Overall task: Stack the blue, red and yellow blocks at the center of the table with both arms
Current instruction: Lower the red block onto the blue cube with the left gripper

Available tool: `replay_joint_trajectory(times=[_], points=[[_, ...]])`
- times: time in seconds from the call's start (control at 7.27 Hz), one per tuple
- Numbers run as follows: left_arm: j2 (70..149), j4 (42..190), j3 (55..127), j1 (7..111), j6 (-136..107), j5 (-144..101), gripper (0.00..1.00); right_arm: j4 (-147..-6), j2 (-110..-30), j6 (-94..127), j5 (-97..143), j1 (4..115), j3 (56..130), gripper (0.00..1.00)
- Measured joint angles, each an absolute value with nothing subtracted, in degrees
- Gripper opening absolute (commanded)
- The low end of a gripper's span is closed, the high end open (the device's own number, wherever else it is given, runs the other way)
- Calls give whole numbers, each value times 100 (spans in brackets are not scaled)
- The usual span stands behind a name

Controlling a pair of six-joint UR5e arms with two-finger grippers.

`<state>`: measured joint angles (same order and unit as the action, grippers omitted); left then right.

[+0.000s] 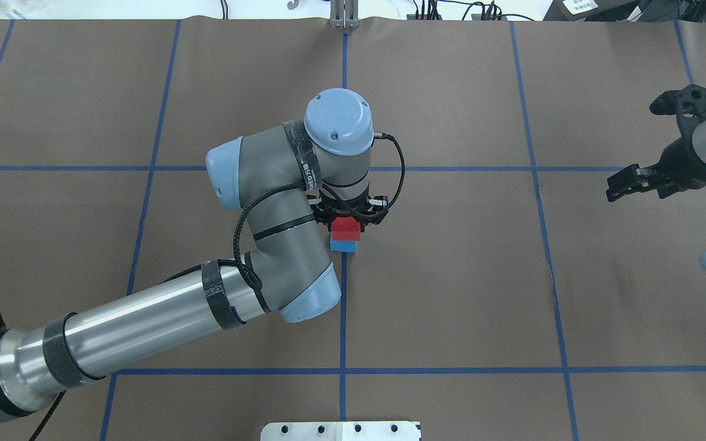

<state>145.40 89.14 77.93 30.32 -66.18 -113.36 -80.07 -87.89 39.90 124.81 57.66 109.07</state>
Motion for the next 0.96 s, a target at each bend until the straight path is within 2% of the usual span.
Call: replay_joint_trajectory(times=[0.69,0.83,0.96], points=[[14502,8957,7809,3035,-6618,-11267,0,-8007,-8789,3990,12480,5766,10907,100],[14499,8956,7811,3035,-6618,-11262,29,-8007,-8789,3990,12480,5766,10907,100],[14498,8956,7813,3034,-6618,-11260,53,-8007,-8789,3990,12480,5766,10907,100]])
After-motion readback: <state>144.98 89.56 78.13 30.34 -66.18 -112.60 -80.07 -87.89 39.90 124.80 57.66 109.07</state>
